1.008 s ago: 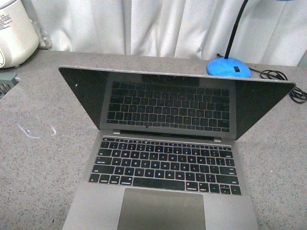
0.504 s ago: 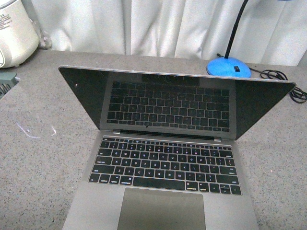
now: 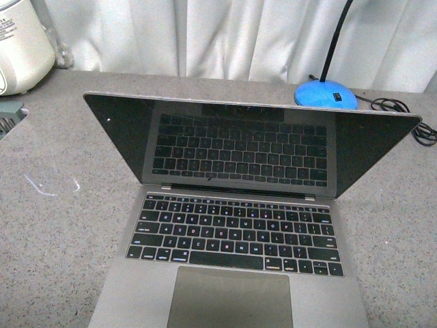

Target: Close laptop

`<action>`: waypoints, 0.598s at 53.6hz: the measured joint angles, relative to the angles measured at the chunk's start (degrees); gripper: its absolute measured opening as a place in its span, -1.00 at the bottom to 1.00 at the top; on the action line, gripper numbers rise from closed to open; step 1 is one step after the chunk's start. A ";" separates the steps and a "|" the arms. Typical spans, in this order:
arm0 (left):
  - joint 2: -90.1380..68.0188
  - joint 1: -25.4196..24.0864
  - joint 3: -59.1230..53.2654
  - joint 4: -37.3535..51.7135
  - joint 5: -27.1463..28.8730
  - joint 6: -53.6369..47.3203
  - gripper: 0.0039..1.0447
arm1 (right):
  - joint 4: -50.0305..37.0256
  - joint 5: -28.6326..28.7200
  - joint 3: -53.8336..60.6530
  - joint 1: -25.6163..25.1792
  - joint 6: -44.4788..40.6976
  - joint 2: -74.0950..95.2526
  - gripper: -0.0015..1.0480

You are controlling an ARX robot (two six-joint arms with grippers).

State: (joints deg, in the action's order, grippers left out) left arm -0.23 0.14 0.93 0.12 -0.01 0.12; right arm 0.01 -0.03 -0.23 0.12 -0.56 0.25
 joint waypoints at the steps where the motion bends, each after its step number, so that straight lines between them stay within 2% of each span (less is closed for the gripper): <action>1: 0.00 0.00 0.00 0.00 0.00 0.00 0.88 | 0.00 0.00 0.00 0.00 0.00 0.00 0.83; 32: 0.00 0.00 0.00 0.00 0.00 0.00 0.88 | 0.00 0.00 0.00 0.00 0.00 0.00 0.83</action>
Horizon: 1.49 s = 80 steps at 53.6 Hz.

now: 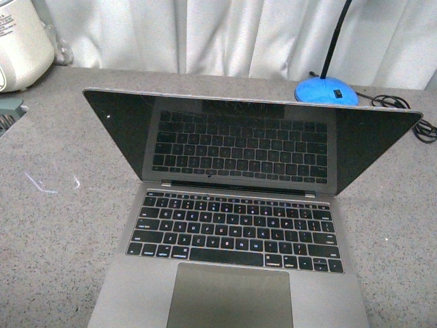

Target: Close laptop

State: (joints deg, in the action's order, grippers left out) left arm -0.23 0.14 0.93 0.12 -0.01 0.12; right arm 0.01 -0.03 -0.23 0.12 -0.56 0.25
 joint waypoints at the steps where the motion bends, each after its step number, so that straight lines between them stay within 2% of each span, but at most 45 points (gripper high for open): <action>1: 0.00 0.00 0.00 0.00 0.00 -0.02 0.88 | 0.00 0.00 0.00 0.00 0.00 0.00 0.83; 13: 0.00 0.00 0.00 0.00 0.00 0.00 0.88 | 0.00 0.00 0.00 0.00 0.00 0.00 0.83; 16: 0.00 0.00 0.00 0.00 0.00 -0.04 0.84 | 0.00 0.00 0.00 0.00 0.04 0.00 0.73; 23: 0.00 0.00 0.00 0.00 0.00 -0.02 0.39 | 0.00 0.00 0.00 0.00 0.02 0.00 0.32; 25: 0.00 0.00 0.00 0.00 0.00 -0.02 0.22 | 0.00 0.00 0.00 0.00 0.02 0.00 0.12; 30: 0.00 0.00 0.00 0.00 0.00 -0.02 -0.12 | 0.00 0.00 0.00 0.00 0.02 0.00 -0.19; 39: 0.00 0.00 0.00 0.00 0.00 -0.02 -0.61 | 0.00 0.00 0.00 0.00 0.02 0.00 -0.73; 43: -0.17 1.57 -0.42 3.67 4.66 0.90 -0.84 | 3.02 1.55 -0.83 -0.17 2.05 1.11 -0.97; 44: -0.17 2.45 -0.94 5.88 6.47 2.05 -0.94 | 4.76 2.05 -1.33 -0.22 2.91 1.81 -0.98; 53: -0.90 6.36 -1.79 18.43 15.43 4.26 -0.93 | 7.34 3.54 -2.12 -1.05 7.34 3.43 -0.97; 61: -2.78 6.99 -1.79 25.77 19.08 5.07 -0.93 | 7.06 3.85 -2.40 -1.62 7.87 4.04 -0.97; 66: -5.99 8.33 -1.79 31.04 19.45 4.74 -0.93 | 3.89 5.88 -3.63 -3.19 7.19 9.25 -0.97; 70: -14.80 10.40 -1.77 41.24 18.43 3.56 -0.93 | -2.27 9.73 -5.42 -4.48 5.66 17.70 -0.97; 75: -35.45 12.66 -0.42 58.01 15.87 2.49 -0.93 | -8.37 13.62 -6.91 -4.33 2.23 27.91 -0.97; 80: -53.22 13.97 1.07 61.68 13.20 1.40 -0.93 | -14.38 15.28 -9.38 -2.75 -2.71 40.00 -0.97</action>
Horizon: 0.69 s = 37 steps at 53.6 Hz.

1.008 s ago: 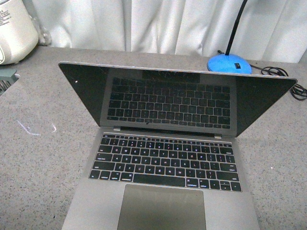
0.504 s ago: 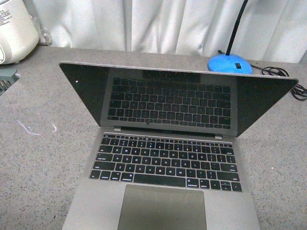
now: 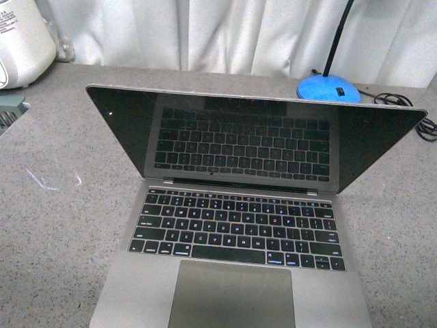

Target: Close laptop

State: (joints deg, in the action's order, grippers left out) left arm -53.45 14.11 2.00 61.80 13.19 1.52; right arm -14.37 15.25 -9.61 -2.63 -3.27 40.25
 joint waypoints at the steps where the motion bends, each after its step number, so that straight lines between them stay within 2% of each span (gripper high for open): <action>1: -1.68 0.20 0.63 -0.13 -0.39 -0.11 -0.93 | -0.94 0.00 -0.74 0.48 -0.92 2.16 -0.97; 18: -14.51 -0.28 15.04 -7.21 -7.34 -3.80 -0.93 | -3.80 2.97 -15.19 4.55 -12.15 21.18 -0.97; 37: -24.63 -2.64 26.25 -16.83 -13.00 -7.41 -0.93 | -2.45 5.86 -26.05 8.26 -17.00 35.89 -0.97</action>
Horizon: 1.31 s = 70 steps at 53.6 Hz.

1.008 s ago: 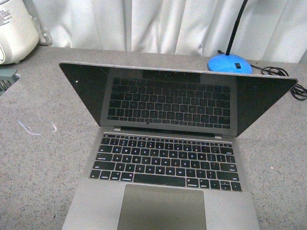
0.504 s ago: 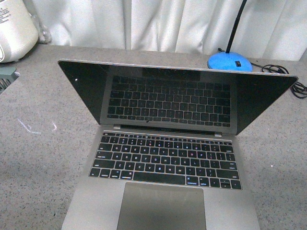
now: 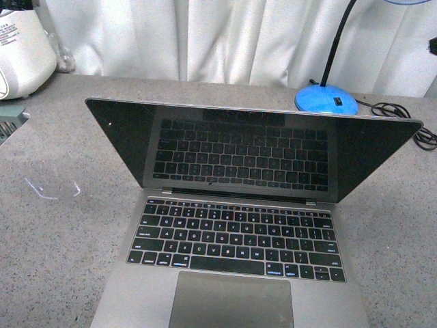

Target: Close laptop

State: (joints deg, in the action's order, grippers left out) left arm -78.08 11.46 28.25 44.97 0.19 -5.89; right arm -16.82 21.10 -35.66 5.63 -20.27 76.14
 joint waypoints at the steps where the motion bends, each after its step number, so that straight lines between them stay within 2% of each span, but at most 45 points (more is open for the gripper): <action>1: -0.76 0.00 0.72 -0.17 -0.11 -0.35 -0.93 | 0.07 0.31 -0.44 0.22 -0.04 0.70 -0.97; 17: -13.00 0.00 9.90 -7.17 -4.26 -6.47 -0.93 | 0.17 3.74 -6.23 4.31 -0.09 10.82 -0.97; 38: -19.37 1.90 17.31 -15.47 -7.96 -16.63 -0.93 | -0.33 4.96 -6.73 6.21 -0.11 13.62 -0.97; 56: -18.51 5.40 17.51 -22.67 -10.56 -23.12 -0.93 | 0.81 4.90 -4.61 7.98 2.29 12.79 -0.97; 70: -17.29 8.24 14.32 -31.95 -11.69 -27.17 -0.93 | 7.56 1.90 -1.14 8.35 9.38 11.80 -0.97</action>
State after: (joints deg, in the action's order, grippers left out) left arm -95.37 19.70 42.57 13.02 -11.51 -33.06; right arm -9.26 23.00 -36.80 13.98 -10.90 87.94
